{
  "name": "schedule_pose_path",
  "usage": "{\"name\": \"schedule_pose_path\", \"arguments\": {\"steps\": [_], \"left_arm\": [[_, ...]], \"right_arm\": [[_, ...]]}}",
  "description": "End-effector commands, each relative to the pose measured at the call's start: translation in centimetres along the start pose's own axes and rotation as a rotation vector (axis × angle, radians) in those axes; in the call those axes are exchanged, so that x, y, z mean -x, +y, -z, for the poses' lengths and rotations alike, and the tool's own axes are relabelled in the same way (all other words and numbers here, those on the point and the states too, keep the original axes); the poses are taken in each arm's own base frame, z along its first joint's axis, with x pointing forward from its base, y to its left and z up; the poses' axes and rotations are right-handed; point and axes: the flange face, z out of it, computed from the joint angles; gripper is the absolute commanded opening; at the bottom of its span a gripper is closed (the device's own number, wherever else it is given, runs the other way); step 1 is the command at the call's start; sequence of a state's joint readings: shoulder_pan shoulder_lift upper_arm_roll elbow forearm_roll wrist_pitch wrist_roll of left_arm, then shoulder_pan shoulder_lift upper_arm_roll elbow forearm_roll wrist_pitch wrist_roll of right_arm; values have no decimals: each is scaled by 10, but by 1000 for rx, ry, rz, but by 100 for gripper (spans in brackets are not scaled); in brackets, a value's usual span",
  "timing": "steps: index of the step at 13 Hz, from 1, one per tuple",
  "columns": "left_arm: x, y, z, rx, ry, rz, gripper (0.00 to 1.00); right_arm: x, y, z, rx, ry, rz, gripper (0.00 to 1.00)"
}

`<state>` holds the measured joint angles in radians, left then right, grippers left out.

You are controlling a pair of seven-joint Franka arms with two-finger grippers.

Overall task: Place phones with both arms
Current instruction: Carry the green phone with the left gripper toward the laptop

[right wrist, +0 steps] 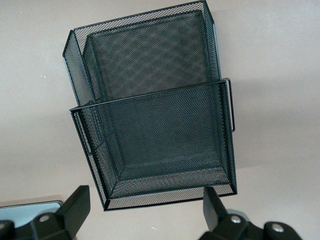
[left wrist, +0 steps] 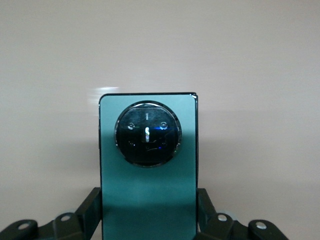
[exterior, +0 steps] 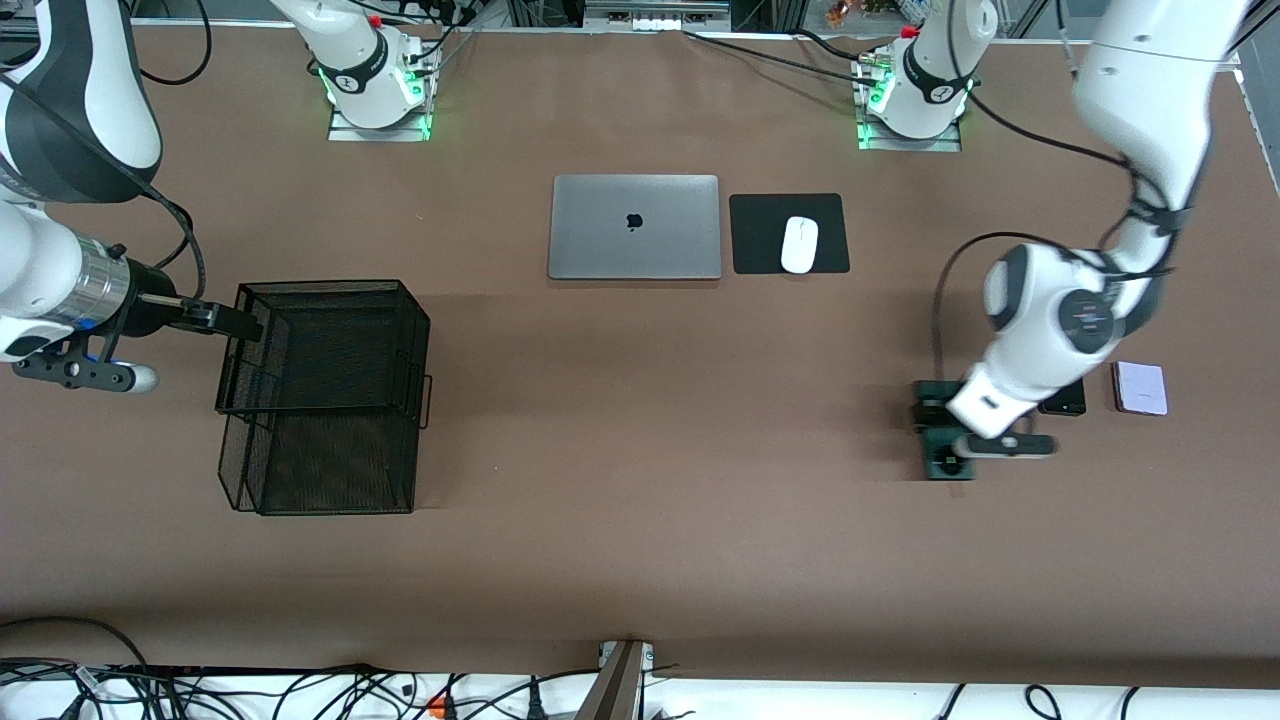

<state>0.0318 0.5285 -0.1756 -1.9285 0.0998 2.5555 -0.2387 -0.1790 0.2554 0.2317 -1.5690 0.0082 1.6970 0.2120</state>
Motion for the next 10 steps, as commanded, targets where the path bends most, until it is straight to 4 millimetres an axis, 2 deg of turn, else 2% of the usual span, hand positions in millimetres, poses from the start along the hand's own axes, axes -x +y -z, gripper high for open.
{"name": "schedule_pose_path", "arguments": {"steps": [1,3,6,8,10], "left_arm": [[3,107,-1,3,-35,74,0],[15,192,-7,-4,-53,129,0],[30,291,-10,-55,-62,120,0],[46,343,-16,-74,-53,105,0],[62,383,-29,-79,-22,83,0]], "right_arm": [[4,2,6,-13,11,7,100],[4,3,7,-6,12,16,100],[4,3,7,-8,12,13,100],[4,3,8,-6,15,8,100],[5,2,9,-8,12,16,100]]}}
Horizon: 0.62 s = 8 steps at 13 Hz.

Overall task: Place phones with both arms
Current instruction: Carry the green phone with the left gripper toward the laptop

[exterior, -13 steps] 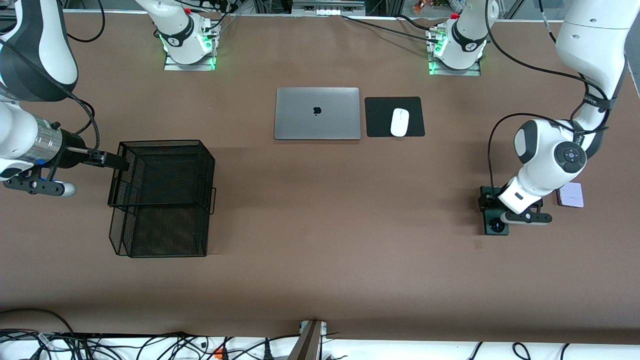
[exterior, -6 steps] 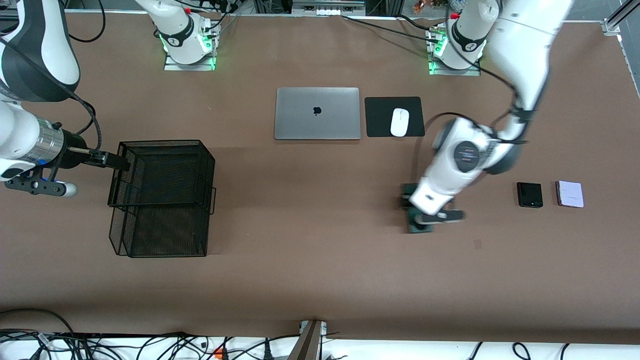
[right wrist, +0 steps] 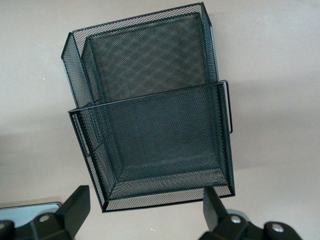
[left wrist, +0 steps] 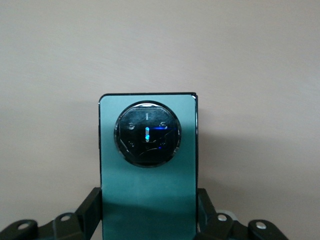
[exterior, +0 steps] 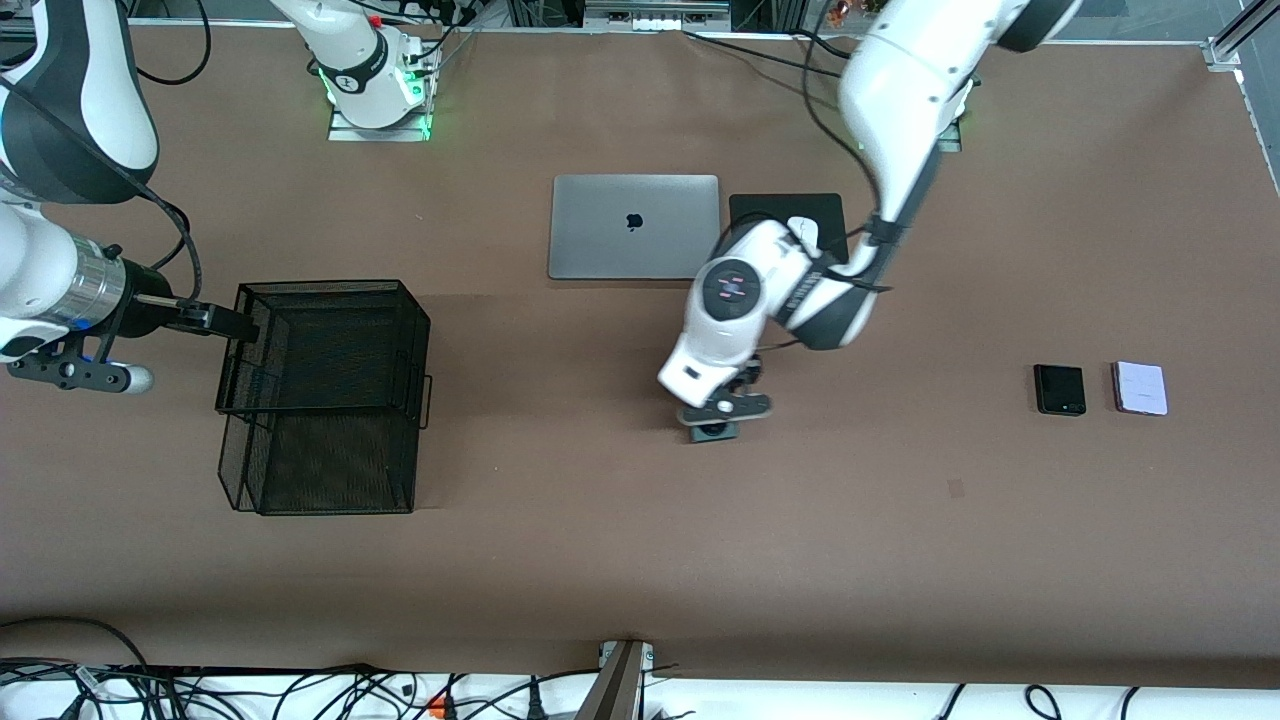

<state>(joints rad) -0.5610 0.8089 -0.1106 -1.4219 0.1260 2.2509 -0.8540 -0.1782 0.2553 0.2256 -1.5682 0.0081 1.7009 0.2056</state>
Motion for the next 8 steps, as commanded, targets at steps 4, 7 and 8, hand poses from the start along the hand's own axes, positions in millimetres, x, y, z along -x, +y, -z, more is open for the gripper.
{"name": "schedule_pose_path", "arguments": {"steps": [4,7,8], "left_arm": [[41,96,-22,5,88,-35,0],[61,119,-30,7,122,-41,0],[68,123,-40,-10,133,-35,2]], "right_arm": [[7,-1,7,1,1,11,100],[7,-2,7,0,2,11,100],[7,-2,6,0,-1,12,100]]}}
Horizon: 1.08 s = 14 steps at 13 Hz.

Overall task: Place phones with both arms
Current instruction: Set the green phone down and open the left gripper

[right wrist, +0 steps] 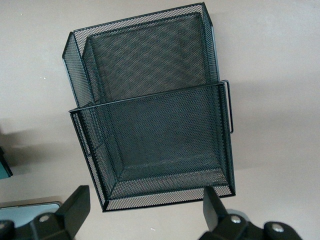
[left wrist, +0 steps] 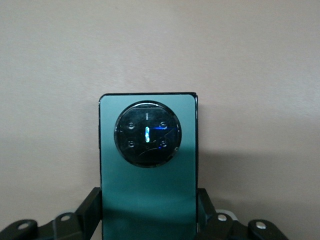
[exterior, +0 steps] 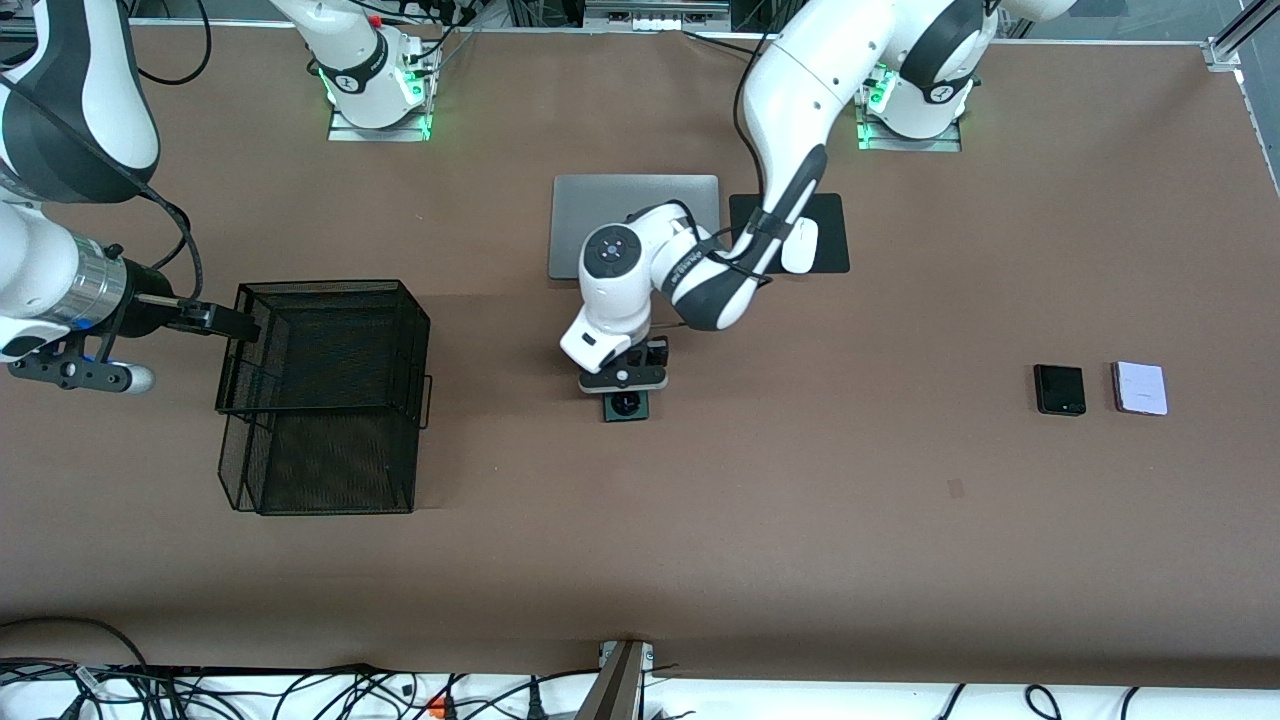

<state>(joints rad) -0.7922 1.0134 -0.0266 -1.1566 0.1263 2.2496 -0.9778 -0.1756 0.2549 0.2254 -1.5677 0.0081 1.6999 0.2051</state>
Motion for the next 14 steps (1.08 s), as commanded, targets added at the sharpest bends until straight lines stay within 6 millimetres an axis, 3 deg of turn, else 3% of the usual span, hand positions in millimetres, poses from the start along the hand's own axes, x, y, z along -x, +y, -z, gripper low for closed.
{"name": "schedule_pose_path", "arguments": {"steps": [1,2,3,5,7,9,10,12,14], "left_arm": [[4,15,-8,-35,66,17,20],[6,17,-9,-24,77,22,68],[7,19,-11,-14,83,28,100],[-2,17,-1,-11,101,33,100],[-22,7,27,-11,108,54,100],[-73,-35,78,-14,92,109,100],[-77,-52,90,-23,63,121,100],[-87,-107,102,-66,31,168,100],[-102,-170,108,-106,-4,161,100]], "right_arm": [[7,-2,6,0,-1,9,100],[6,-3,7,-2,6,11,100],[7,-6,7,-2,8,15,100],[7,-7,7,-2,8,15,100],[7,-7,7,-1,6,15,100],[8,-12,5,-1,6,24,100],[10,-23,5,-2,8,41,100],[10,-54,8,-19,65,89,100],[15,-95,-6,-22,66,119,100]]}}
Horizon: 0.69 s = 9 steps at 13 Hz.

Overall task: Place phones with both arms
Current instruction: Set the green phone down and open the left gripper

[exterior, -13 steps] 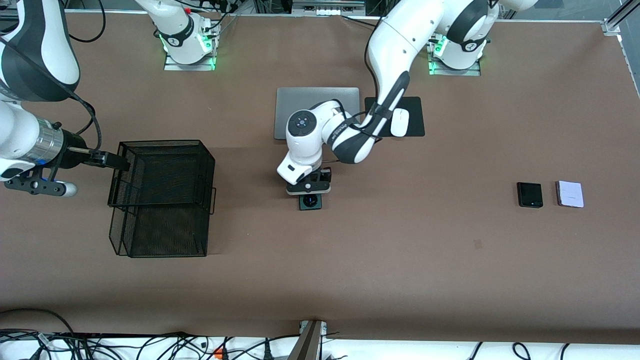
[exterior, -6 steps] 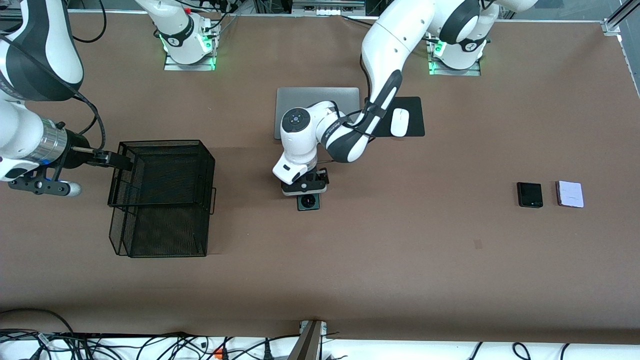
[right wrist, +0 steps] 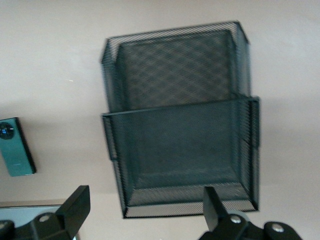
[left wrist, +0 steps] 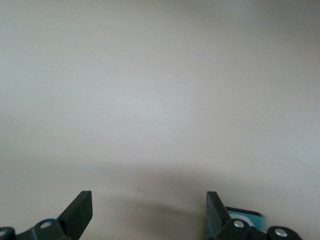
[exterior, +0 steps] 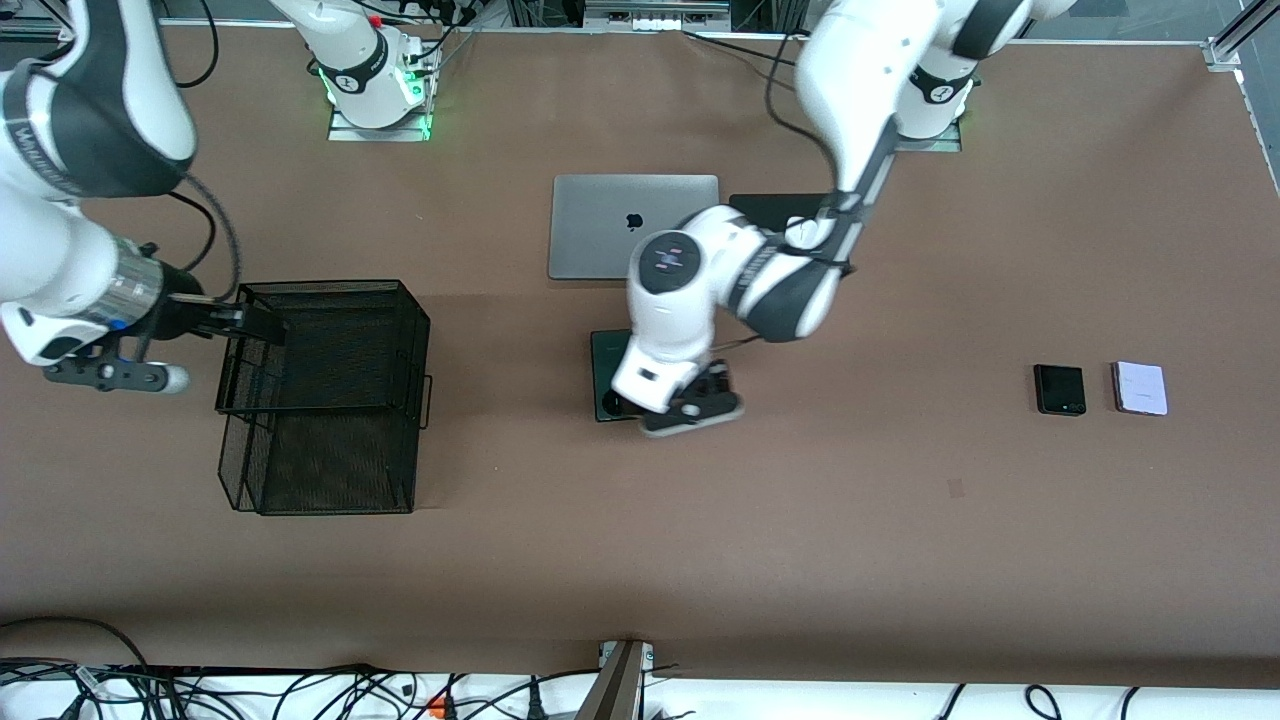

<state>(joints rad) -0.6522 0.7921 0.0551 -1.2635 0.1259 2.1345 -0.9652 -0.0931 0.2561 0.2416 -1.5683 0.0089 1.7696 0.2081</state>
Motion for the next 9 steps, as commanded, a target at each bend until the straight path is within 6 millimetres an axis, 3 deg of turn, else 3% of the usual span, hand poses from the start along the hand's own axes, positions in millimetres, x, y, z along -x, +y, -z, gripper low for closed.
{"name": "schedule_pose_path", "arguments": {"steps": [1,3,6,9], "left_arm": [[-11,-85,4,-58,-71,-38,100],[-40,-151,-3,-81,-100,-64,100],[-80,-270,-13,-74,-121,-158,100],[-106,-378,-30,-65,-139,-240,100]], "right_arm": [[7,-61,-19,-16,3,6,100],[15,-136,-44,-45,41,-40,100],[34,-230,-113,-76,32,-10,100],[53,-293,-189,-107,30,89,100]]}}
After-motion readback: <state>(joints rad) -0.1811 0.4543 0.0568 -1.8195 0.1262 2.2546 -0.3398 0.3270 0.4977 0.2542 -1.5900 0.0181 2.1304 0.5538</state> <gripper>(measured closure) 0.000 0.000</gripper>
